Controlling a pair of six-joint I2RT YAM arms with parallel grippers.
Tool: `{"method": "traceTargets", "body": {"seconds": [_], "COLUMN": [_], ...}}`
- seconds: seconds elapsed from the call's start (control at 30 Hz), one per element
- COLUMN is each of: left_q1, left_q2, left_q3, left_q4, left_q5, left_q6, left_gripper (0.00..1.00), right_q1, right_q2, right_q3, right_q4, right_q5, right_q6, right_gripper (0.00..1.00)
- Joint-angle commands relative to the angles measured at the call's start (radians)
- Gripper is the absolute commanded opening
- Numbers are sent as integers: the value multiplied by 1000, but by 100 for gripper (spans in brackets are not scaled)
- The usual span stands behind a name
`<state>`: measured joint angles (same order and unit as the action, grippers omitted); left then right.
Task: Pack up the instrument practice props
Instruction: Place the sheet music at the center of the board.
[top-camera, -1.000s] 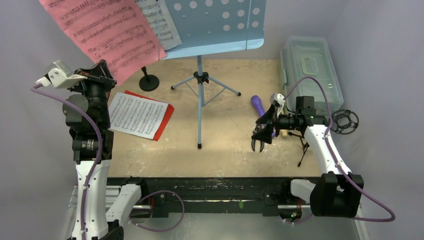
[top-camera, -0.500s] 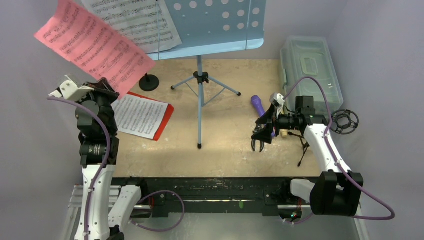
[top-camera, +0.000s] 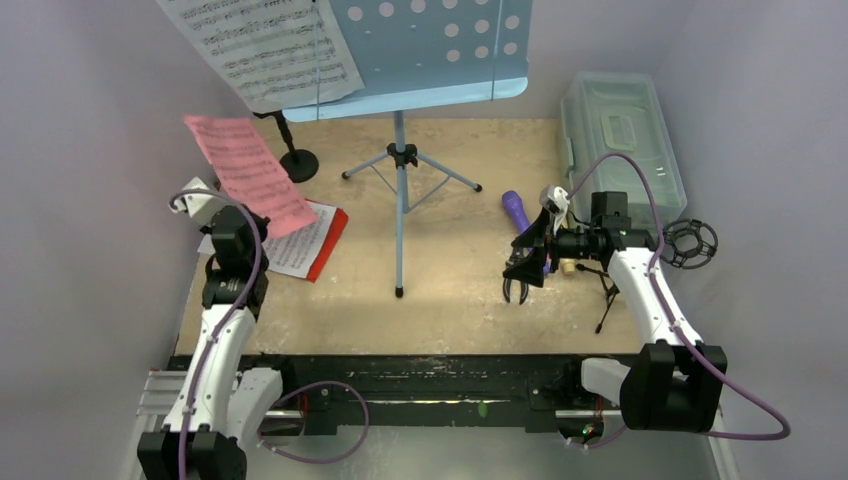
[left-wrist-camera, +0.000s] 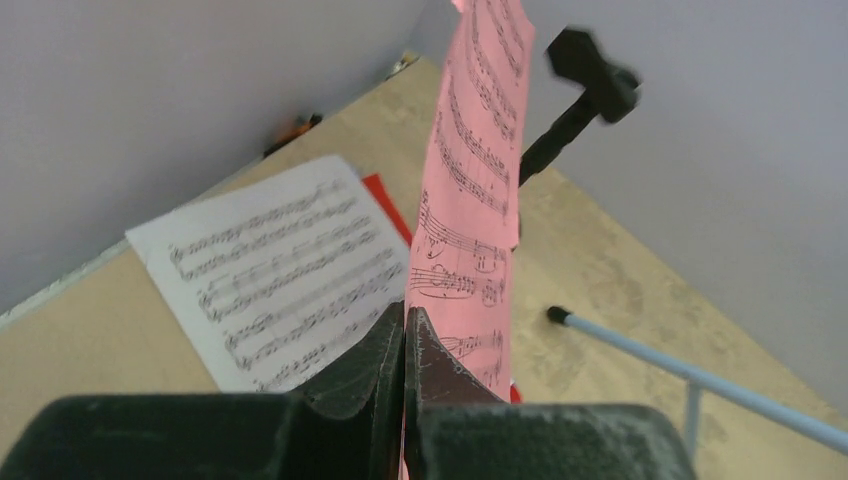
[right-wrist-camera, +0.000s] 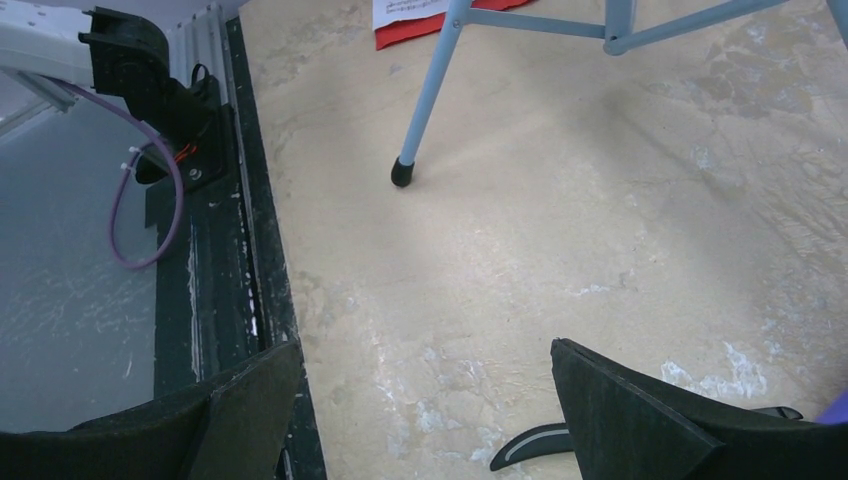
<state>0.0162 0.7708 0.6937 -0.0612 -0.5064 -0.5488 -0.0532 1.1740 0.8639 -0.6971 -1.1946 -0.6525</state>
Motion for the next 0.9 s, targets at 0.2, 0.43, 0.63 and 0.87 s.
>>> {"method": "traceTargets", "body": {"seconds": [0.2, 0.43, 0.63, 0.87], "left_q1": [95, 111, 112, 111], "left_q2": [319, 437, 330, 188], "left_q3": [-253, -148, -97, 25], "left_q4": [200, -74, -145, -210], "left_q5": [36, -50, -46, 69], "left_q6": [-429, -541, -489, -299], "left_gripper": [0, 49, 84, 86], "right_q1": [3, 3, 3, 3], "right_q2": [-3, 3, 10, 13], "right_q3": [43, 51, 56, 55], "right_q4": [-30, -47, -65, -65], "right_q5": [4, 0, -2, -2], "right_q6": [-39, -55, -75, -75], "right_gripper": [99, 99, 99, 99]}}
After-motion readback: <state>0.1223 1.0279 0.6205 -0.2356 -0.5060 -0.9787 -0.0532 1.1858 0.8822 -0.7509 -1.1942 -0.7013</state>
